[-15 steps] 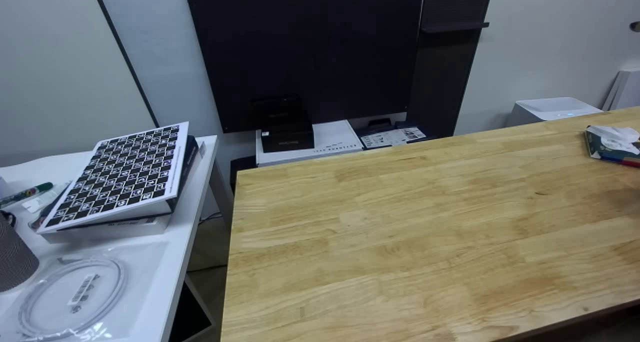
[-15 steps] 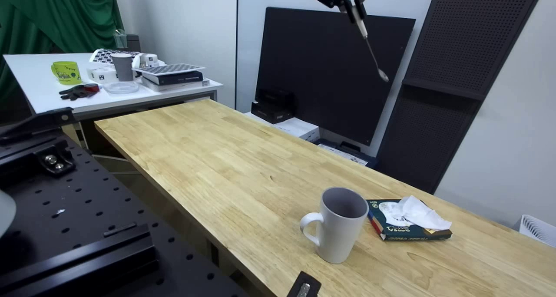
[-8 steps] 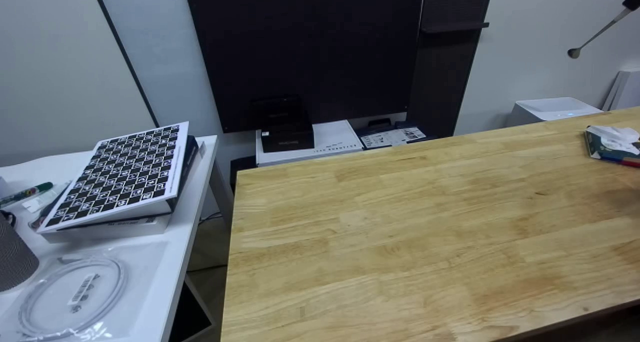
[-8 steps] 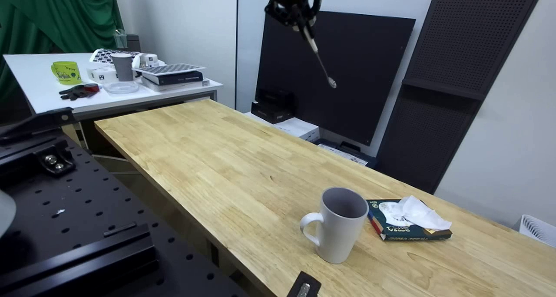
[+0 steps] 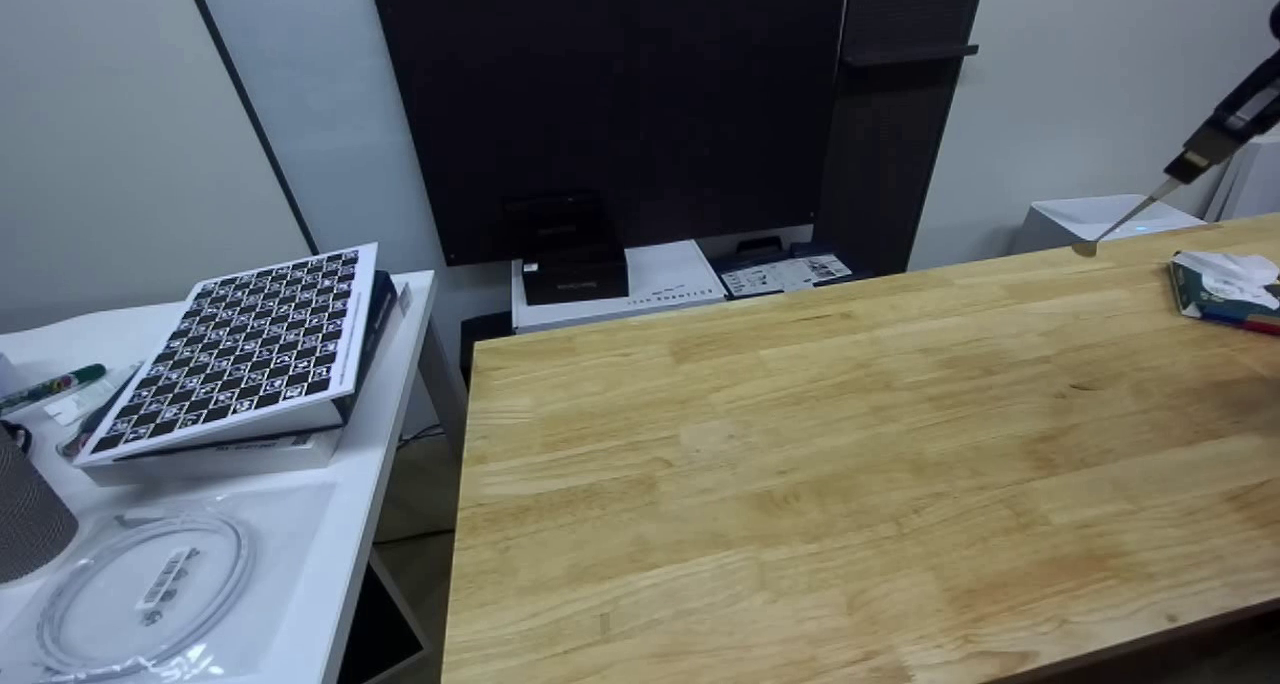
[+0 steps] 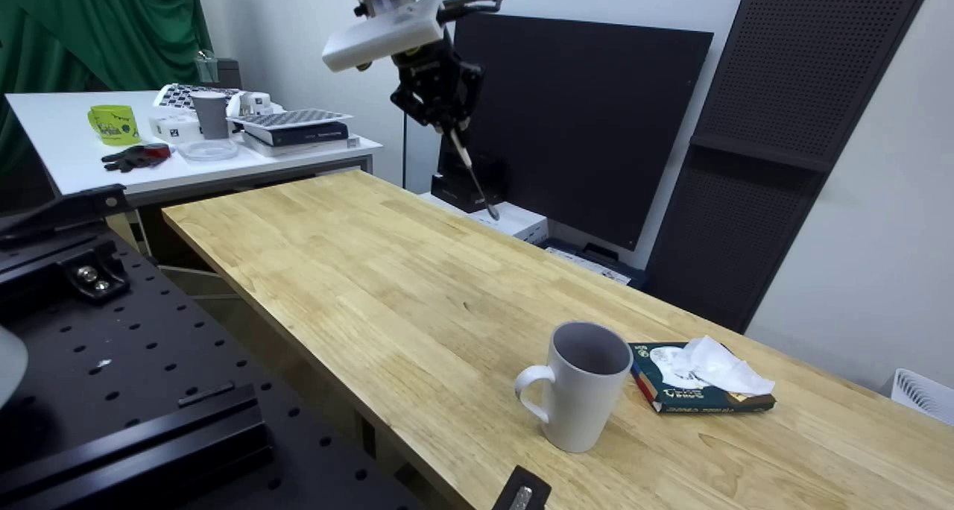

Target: Remove the spoon from the mug cup

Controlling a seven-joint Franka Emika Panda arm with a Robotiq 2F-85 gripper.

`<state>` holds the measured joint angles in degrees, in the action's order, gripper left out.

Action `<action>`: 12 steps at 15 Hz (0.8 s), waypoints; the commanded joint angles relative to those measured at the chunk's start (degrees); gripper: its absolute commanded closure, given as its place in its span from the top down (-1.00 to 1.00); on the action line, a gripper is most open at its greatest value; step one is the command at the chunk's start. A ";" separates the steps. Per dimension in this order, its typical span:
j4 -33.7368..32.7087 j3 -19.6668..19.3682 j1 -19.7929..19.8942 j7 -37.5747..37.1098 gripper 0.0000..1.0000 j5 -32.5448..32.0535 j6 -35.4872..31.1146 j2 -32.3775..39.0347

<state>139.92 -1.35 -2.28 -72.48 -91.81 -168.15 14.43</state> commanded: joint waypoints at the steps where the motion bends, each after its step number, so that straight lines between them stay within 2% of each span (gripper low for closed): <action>1: -3.41 0.57 -1.33 -6.22 -0.93 -6.36 1.34 7.06; 6: -5.45 1.81 -3.41 -11.55 -0.93 -13.99 6.95 16.16; 8: -6.18 2.03 -3.82 -10.73 -0.93 -12.86 8.05 20.09; 11: -7.33 1.85 -3.96 -7.28 -0.93 -7.83 7.83 25.02; 12: -7.27 1.88 -3.84 -5.87 -0.23 -5.61 7.35 25.60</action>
<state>136.16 0.79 -6.63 -80.70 -101.50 -160.78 34.02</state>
